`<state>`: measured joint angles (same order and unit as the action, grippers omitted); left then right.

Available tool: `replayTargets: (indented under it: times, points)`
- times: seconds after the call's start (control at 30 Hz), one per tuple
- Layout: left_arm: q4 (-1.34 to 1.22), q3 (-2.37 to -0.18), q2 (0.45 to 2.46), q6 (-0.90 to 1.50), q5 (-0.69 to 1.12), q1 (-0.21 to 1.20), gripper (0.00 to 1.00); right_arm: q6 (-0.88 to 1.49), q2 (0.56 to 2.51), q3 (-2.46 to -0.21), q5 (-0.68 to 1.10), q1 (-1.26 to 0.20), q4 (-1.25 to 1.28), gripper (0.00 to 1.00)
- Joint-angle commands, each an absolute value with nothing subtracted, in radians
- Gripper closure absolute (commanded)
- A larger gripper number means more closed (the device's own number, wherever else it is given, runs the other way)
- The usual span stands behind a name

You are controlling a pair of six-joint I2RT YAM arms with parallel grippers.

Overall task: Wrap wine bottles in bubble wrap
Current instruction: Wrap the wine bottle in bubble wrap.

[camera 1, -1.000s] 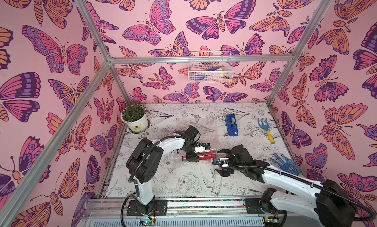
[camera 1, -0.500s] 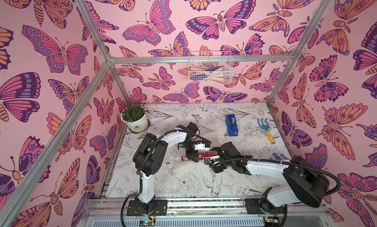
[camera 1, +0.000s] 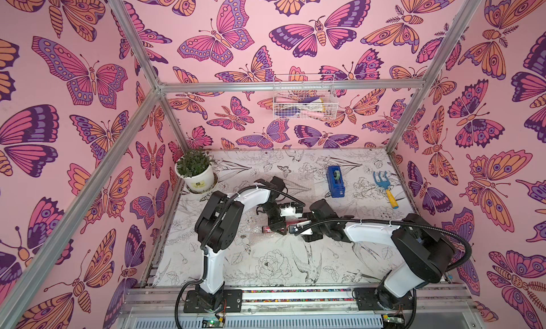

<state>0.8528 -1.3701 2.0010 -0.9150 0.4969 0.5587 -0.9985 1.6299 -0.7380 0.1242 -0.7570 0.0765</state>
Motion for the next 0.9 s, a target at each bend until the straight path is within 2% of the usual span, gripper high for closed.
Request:
replayTargets:
  times: [0.0,0.23,0.3,0.47,0.7,0.87]
  points:
    - [0.852,-1.35,1.996,-0.911,0.463,0.546,0.34,-1.031,1.669,-0.772,0.138,-0.763,-0.112,0.33]
    - [0.692,-1.294,1.906,-0.815,0.507,0.51,0.11,-1.029,1.683,-0.808,0.144,-0.761,-0.179,0.52]
    - [0.608,-1.256,1.865,-0.767,0.515,0.504,0.0,-1.027,1.684,-0.814,0.146,-0.761,-0.196,0.61]
    - [0.386,-1.129,1.723,-0.672,0.517,0.493,0.0,-1.023,1.699,-0.843,0.147,-0.761,-0.248,0.71]
    - [0.195,-0.957,1.461,-0.594,0.466,0.394,0.0,-0.985,1.733,-0.912,0.15,-0.761,-0.351,0.76]
    - [0.116,-0.781,1.221,-0.637,0.324,0.357,0.0,-0.919,1.771,-1.011,0.187,-0.756,-0.496,0.82]
